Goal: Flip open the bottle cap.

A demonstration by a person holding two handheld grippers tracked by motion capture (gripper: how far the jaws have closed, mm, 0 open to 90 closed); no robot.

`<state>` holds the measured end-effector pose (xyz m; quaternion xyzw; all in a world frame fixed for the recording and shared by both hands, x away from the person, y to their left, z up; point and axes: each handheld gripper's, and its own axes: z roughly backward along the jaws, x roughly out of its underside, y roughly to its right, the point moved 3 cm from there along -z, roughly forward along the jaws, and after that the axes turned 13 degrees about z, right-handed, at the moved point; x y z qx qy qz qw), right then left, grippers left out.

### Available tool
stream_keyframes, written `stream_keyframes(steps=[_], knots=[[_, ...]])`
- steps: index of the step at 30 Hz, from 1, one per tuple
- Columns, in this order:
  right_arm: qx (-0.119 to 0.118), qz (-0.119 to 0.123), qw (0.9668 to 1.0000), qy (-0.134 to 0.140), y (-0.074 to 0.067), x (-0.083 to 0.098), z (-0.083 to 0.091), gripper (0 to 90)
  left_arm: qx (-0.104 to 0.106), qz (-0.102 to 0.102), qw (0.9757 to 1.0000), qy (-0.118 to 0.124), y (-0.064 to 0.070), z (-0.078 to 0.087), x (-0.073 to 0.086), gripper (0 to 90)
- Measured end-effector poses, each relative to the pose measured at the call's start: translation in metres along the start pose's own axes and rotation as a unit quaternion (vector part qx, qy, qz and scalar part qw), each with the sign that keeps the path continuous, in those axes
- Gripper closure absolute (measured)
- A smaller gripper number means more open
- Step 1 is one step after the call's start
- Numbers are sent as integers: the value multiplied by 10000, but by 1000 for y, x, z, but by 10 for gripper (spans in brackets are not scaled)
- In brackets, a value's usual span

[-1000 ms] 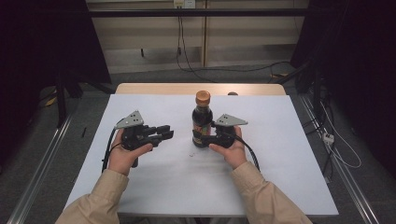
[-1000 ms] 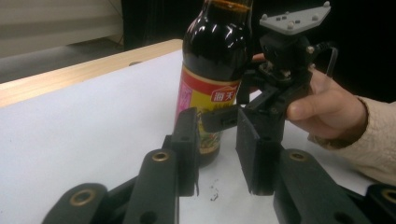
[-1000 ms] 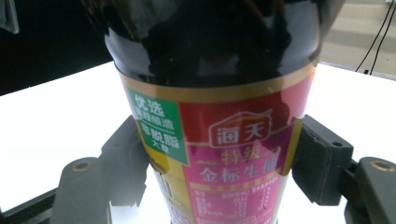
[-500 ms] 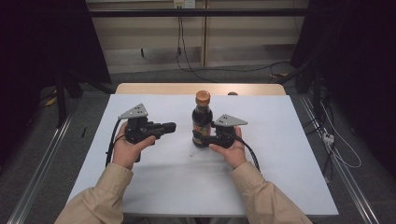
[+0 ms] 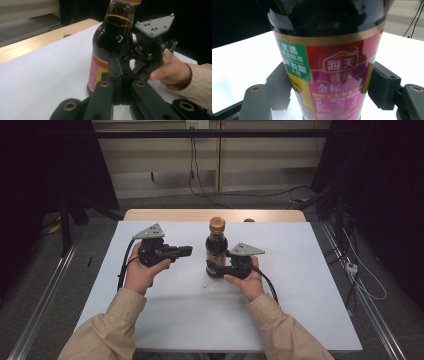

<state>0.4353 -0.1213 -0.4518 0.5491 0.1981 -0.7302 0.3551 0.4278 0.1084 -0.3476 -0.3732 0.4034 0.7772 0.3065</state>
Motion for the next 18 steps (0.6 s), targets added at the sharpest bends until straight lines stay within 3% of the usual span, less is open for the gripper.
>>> stream_keyframes(steps=[9,18], knots=[[-8,26,10000,-16,0,1,0,291,-3,72,10000,37,-2,-2,-8,900],[-13,7,10000,-21,0,2,0,291,-77,-12,10000,25,1,-2,-20,900]])
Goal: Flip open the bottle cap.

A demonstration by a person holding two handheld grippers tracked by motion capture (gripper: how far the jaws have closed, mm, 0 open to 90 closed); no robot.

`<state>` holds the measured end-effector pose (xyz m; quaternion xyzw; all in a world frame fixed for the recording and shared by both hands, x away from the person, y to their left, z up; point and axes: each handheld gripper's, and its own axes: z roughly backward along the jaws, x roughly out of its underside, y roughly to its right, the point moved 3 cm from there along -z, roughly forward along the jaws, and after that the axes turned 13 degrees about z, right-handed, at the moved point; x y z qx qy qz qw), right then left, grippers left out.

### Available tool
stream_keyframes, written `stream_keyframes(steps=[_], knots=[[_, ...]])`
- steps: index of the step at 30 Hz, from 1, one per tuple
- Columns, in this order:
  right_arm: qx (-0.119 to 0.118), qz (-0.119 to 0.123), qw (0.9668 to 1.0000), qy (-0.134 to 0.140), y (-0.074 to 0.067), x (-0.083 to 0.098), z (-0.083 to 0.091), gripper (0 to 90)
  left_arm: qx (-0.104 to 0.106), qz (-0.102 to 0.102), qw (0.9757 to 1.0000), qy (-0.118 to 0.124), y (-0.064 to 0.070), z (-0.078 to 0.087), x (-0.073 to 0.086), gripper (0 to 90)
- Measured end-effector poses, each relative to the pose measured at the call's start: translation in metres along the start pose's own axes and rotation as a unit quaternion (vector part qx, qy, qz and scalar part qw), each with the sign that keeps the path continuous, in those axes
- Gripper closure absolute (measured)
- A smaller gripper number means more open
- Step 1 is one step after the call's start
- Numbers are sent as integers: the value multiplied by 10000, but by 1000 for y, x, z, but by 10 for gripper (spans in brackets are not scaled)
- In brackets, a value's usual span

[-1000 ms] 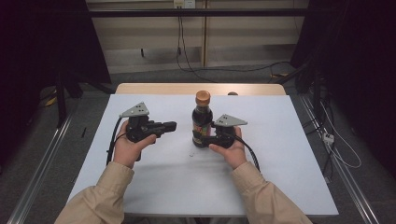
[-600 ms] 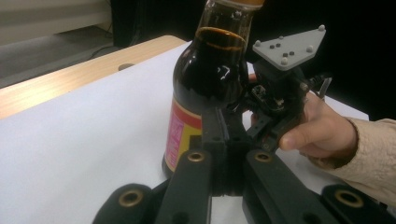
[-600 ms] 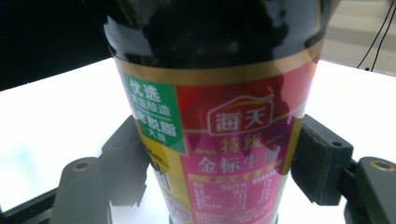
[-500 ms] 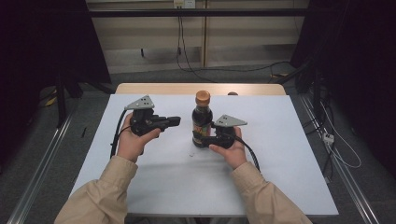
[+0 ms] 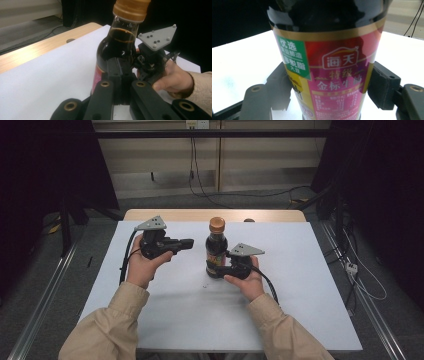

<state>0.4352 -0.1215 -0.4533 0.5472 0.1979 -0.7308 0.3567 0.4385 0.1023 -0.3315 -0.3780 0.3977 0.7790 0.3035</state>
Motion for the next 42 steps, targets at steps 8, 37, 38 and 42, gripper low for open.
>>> stream_keyframes(steps=[8,37,38,42], knots=[[-6,-5,10000,-2,0,0,0,293,-1,-44,10000,-20,3,-4,-11,900],[-4,31,10000,-46,0,0,0,293,50,-92,9998,-164,14,-17,-40,900],[-6,22,10000,-44,0,0,0,294,58,-92,9998,-176,14,-18,-40,900],[3,36,10000,-45,-1,0,0,294,23,-111,9997,-194,16,-21,-43,900]])
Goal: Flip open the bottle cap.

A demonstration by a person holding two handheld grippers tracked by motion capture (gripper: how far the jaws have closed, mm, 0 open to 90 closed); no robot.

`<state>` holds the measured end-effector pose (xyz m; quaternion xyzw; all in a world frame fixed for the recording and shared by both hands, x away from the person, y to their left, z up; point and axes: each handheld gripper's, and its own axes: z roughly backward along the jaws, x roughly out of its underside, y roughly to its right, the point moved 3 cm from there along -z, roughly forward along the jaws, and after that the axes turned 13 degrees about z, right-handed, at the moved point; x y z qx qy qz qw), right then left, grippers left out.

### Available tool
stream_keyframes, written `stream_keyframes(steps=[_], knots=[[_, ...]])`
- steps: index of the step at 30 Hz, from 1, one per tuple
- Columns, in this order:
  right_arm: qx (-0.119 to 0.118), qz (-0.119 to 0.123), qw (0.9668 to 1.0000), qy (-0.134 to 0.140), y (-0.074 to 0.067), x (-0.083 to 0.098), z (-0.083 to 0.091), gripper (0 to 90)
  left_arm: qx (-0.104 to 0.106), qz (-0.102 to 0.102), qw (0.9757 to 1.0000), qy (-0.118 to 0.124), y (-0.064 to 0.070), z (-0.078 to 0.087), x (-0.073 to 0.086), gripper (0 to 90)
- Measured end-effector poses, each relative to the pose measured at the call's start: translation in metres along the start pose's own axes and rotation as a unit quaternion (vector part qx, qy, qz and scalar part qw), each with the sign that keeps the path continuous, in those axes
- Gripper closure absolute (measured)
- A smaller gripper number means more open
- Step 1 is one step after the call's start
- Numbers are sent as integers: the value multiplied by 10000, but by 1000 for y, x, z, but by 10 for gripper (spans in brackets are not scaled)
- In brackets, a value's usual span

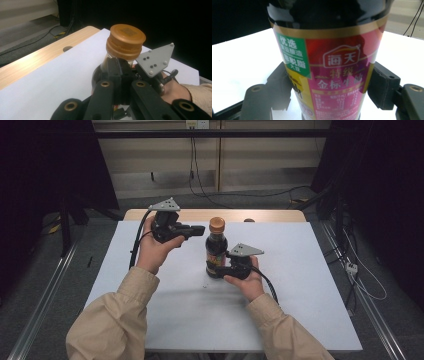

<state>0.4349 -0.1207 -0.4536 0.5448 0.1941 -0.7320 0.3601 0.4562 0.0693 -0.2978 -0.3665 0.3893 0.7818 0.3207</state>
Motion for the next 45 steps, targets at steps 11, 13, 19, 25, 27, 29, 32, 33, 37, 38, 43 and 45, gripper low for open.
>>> stream_keyframes(steps=[11,13,19,25,27,29,32,33,37,38,43,45], knots=[[9,34,10000,-23,0,0,0,295,5,1,10000,-7,4,-4,-7,900],[9,51,10000,-37,0,1,0,295,1,-12,10000,-57,4,-5,-8,900],[19,53,10000,-48,0,1,0,295,-7,-22,10000,-86,4,-8,-10,900],[30,80,9999,-56,-1,1,0,301,5,-32,9999,-108,6,-8,-13,900],[42,132,9999,-43,-1,2,0,304,-52,-34,9999,-124,7,-8,-14,900],[53,144,9999,-64,-1,2,0,308,-54,-51,9999,-141,7,-9,-15,900],[110,201,9997,-109,-2,1,0,313,-124,-94,9998,-149,8,-9,-15,900],[142,231,9995,-149,-3,1,0,314,-122,-95,9998,-141,8,-9,-15,900],[184,246,9994,-170,-3,1,0,317,-107,-57,9999,-95,8,-10,-15,900],[197,229,9994,-167,-4,1,0,318,-101,-49,9999,-90,7,-11,-15,900],[200,204,9994,-201,-3,1,0,318,-96,-12,9999,-55,8,-11,-14,900],[204,201,9994,-200,-4,1,0,318,-103,-20,9999,-84,9,-11,-15,900]])
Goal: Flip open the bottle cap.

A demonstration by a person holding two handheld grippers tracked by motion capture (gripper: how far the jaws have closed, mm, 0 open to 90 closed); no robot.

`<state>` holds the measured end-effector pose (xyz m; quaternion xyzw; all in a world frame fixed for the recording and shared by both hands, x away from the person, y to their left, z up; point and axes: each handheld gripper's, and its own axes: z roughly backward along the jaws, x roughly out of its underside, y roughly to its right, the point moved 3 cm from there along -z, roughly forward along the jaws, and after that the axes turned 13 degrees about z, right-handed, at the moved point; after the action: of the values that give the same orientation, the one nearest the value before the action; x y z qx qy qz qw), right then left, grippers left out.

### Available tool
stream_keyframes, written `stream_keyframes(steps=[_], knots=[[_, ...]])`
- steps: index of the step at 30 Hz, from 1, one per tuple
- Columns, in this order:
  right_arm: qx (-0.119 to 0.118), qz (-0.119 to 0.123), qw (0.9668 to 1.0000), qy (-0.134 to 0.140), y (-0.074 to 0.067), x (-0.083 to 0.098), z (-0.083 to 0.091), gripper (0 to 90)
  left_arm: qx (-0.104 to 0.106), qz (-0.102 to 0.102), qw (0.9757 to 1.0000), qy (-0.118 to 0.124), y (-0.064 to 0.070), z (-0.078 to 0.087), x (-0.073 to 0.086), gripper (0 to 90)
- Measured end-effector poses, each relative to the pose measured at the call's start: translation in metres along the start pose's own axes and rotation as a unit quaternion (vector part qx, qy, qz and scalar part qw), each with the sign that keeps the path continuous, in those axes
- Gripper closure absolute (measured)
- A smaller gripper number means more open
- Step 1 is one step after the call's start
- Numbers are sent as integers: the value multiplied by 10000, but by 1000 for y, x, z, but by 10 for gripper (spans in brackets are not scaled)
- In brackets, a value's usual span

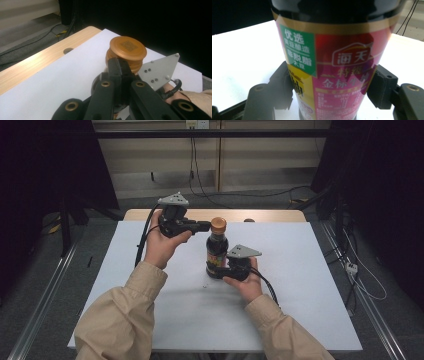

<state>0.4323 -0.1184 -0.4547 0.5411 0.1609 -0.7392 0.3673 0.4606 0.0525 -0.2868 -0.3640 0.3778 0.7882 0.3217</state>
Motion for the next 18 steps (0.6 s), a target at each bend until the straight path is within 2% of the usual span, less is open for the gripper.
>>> stream_keyframes(steps=[3,6,11,15,17,18], knots=[[-4,-4,10000,3,0,0,0,318,-5,13,10000,-3,0,-1,0,900],[-55,-49,10000,0,2,1,1,318,124,80,9999,69,2,-4,1,900],[-65,-117,9999,39,3,2,2,318,46,-21,10000,-35,7,-7,-3,900],[-74,-133,9999,71,3,2,2,318,32,-15,10000,-63,8,-7,-4,900],[-70,-146,9998,65,3,3,3,319,60,-1,10000,5,10,-6,-5,900],[-70,-172,9998,91,4,3,2,319,215,17,9995,234,11,-4,-7,900]])
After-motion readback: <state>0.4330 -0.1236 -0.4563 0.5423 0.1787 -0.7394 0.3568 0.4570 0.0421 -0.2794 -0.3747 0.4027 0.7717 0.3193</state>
